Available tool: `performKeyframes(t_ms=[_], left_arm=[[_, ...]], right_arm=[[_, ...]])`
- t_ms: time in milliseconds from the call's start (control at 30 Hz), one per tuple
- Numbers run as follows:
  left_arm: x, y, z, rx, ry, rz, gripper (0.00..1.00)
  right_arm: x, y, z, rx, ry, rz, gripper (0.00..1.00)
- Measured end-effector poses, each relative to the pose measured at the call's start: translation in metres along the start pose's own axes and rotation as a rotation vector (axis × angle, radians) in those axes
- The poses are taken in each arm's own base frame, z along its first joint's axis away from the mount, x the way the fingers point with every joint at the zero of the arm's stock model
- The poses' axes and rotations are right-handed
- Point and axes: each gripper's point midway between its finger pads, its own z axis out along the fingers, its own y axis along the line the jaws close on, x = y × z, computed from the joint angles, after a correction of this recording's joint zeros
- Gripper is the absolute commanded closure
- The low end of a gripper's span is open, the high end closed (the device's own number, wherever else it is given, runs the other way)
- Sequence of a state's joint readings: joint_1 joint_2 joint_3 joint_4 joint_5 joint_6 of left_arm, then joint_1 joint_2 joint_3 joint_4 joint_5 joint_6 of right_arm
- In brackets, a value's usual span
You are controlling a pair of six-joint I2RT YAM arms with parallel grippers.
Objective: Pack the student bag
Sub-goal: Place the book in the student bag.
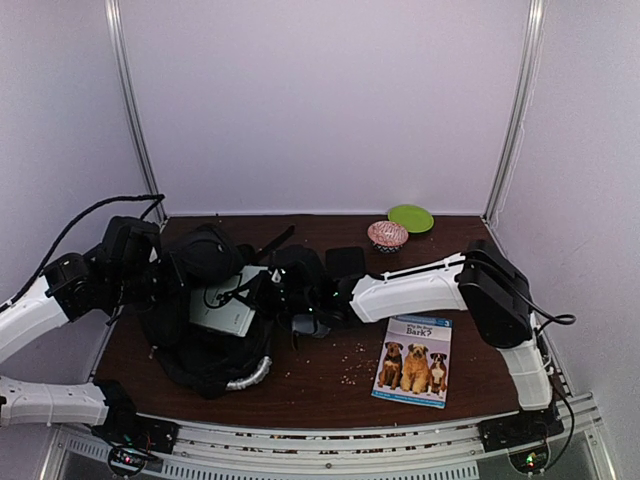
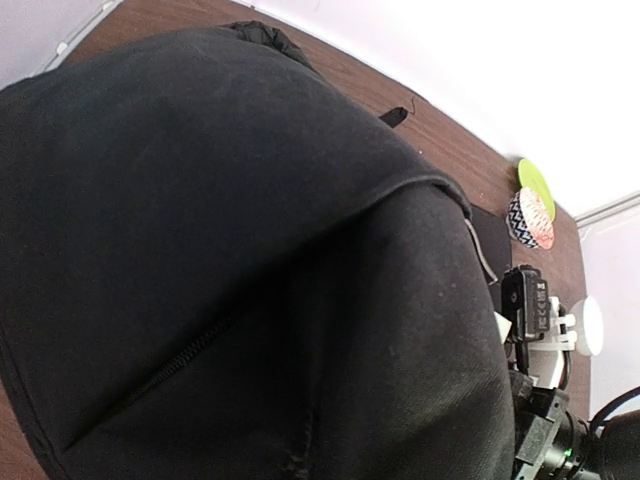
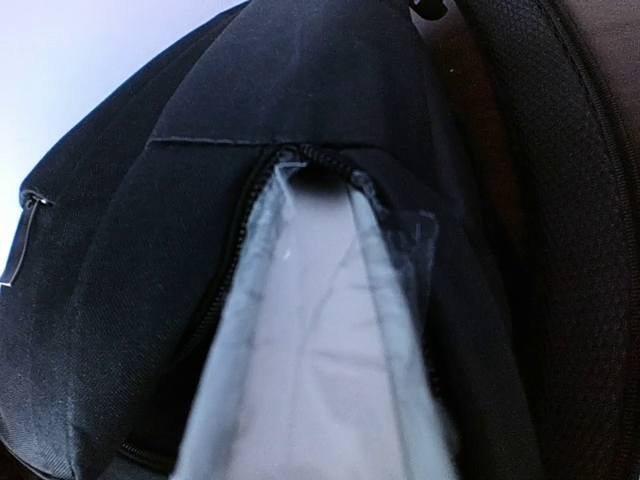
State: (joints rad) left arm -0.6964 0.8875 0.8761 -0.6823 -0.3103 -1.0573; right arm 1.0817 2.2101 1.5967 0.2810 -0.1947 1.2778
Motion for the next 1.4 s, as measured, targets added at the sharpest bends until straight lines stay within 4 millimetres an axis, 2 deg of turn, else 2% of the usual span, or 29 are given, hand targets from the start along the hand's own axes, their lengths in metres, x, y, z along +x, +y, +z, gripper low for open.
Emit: performKeyframes(t_ms=[100, 300, 433, 633, 900, 1100, 1133, 1233, 1333, 1400], left_arm=[[0.001, -0.002, 0.007, 0.005, -0.005, -0.054, 1.0], [0.0, -0.021, 0.036, -0.006, 0.011, -0.098, 1.0], [-0.002, -0.038, 0.051, 0.007, 0.028, -0.109, 1.0], [0.0, -0.044, 0.059, 0.013, 0.046, -0.122, 1.0], [-0.001, -0.044, 0.059, 0.016, 0.047, -0.139, 1.0], [-0.002, -0.044, 0.059, 0.018, 0.044, -0.142, 1.0], [-0.002, -0.044, 0.06, 0.017, 0.044, -0.142, 1.0], [-0.002, -0.045, 0.063, 0.018, 0.042, -0.144, 1.0], [-0.002, -0.046, 0.065, 0.021, 0.04, -0.146, 1.0], [-0.001, -0.045, 0.065, 0.022, 0.041, -0.147, 1.0]], right_arm=[[-0.006, -0.006, 0.001, 0.024, 0.01, -0.006, 1.0], [-0.02, -0.023, 0.0, 0.044, -0.039, 0.039, 1.0], [-0.019, -0.035, -0.002, 0.038, -0.091, 0.077, 1.0], [-0.017, -0.039, -0.003, 0.011, -0.204, 0.138, 1.0], [-0.016, -0.037, 0.037, -0.009, -0.264, 0.189, 1.0], [-0.009, -0.033, 0.053, -0.005, -0.25, 0.205, 0.99], [-0.009, -0.032, 0.055, -0.006, -0.245, 0.204, 0.92], [-0.006, -0.031, 0.058, 0.001, -0.224, 0.191, 0.62], [-0.002, -0.033, 0.057, 0.01, -0.201, 0.157, 0.47], [0.003, -0.038, 0.055, 0.028, -0.178, 0.135, 0.41]])
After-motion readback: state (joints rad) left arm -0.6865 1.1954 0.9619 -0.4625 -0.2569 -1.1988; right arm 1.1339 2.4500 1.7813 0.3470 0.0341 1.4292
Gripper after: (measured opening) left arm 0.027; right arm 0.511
